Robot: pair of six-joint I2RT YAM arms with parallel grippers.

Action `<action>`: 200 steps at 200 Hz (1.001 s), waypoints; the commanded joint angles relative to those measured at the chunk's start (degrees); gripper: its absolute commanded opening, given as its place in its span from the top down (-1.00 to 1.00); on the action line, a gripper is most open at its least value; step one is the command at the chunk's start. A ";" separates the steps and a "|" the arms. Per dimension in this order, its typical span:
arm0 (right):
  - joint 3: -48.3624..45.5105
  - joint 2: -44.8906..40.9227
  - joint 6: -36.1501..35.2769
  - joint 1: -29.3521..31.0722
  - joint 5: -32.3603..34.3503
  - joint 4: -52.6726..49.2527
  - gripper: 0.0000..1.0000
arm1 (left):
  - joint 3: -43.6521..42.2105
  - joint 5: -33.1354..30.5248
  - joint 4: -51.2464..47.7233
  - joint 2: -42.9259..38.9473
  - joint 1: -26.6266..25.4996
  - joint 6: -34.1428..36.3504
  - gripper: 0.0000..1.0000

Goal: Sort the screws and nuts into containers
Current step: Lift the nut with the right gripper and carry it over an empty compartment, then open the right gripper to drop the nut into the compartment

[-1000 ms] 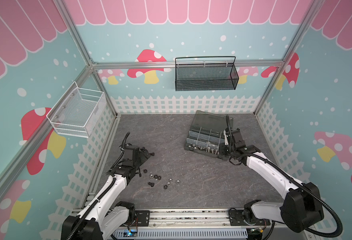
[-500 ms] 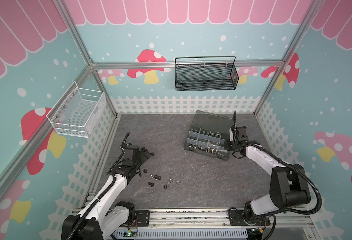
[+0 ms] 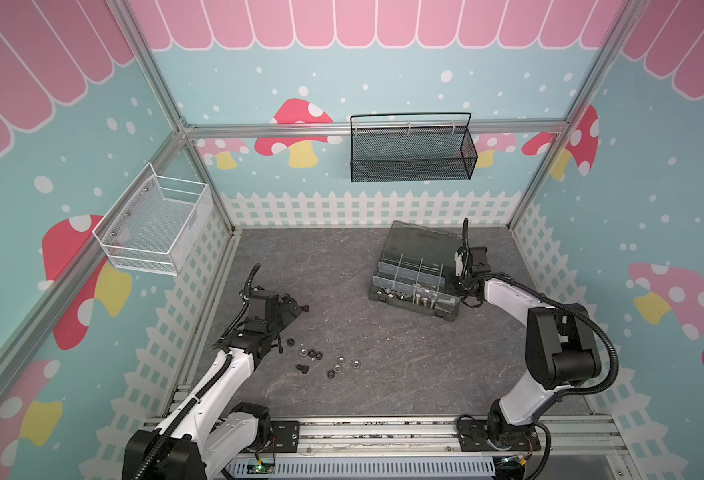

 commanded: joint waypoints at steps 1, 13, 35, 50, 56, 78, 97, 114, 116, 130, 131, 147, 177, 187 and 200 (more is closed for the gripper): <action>1.15 0.75 -1.37 -0.32 -0.32 0.38 0.56 | 0.37 -0.03 0.21 -0.78 0.27 0.16 -1.00; 0.98 0.66 -1.44 -0.31 -0.35 0.30 0.52 | 0.34 -0.05 0.18 -0.81 0.32 0.20 -1.00; 0.79 0.12 -1.66 -0.39 -0.28 0.16 0.43 | 0.25 -0.07 -0.04 -0.89 0.27 0.32 -0.99; 0.99 -0.55 -1.87 -0.31 -0.27 -0.31 0.42 | 0.17 -0.07 -0.18 -1.07 0.27 0.33 -0.99; 0.97 -1.02 -2.03 -0.34 -0.35 -0.48 0.42 | 0.16 -0.15 -0.30 -1.07 0.31 0.33 -1.00; 0.76 -3.74 -2.87 -0.22 -1.60 -0.87 0.41 | 0.03 -0.40 -0.34 -1.38 0.27 0.33 -0.99; -0.31 -7.59 -3.62 0.02 -3.70 -0.42 0.35 | -0.09 -0.42 -0.33 -1.44 0.27 0.24 -0.99; -1.21 -11.29 -3.81 0.99 -4.30 -0.32 0.30 | -0.11 -0.64 -0.35 -1.26 0.28 0.08 -0.99; -1.27 -11.69 -3.86 1.14 -4.25 -0.35 0.30 | -0.13 -0.62 -0.22 -1.25 0.27 0.03 -0.99; -1.62 -13.98 -3.81 3.06 -4.23 -0.99 0.29 | -0.19 -0.67 -0.10 -1.00 0.36 -0.01 -1.00; -1.64 -14.09 -3.81 3.18 -4.19 -1.05 0.28 | -0.23 -0.71 -0.14 -1.04 0.40 -0.01 -1.00; -1.66 -15.57 -3.58 6.70 -3.66 -2.30 0.28 | -0.23 -0.66 0.08 -0.69 0.27 -0.19 -0.99; -1.65 -15.24 -2.14 16.43 -1.15 -5.13 0.28 | -0.62 -0.71 0.33 -0.45 0.28 -0.79 -1.00; -2.08 -14.72 -1.00 19.58 -1.30 -5.66 0.28 | -0.72 -0.59 0.31 -0.46 0.34 -0.81 -1.00; -2.65 -14.02 0.30 23.66 -1.51 -5.87 0.28 | -0.80 -0.73 0.40 -0.41 0.30 -0.83 -0.99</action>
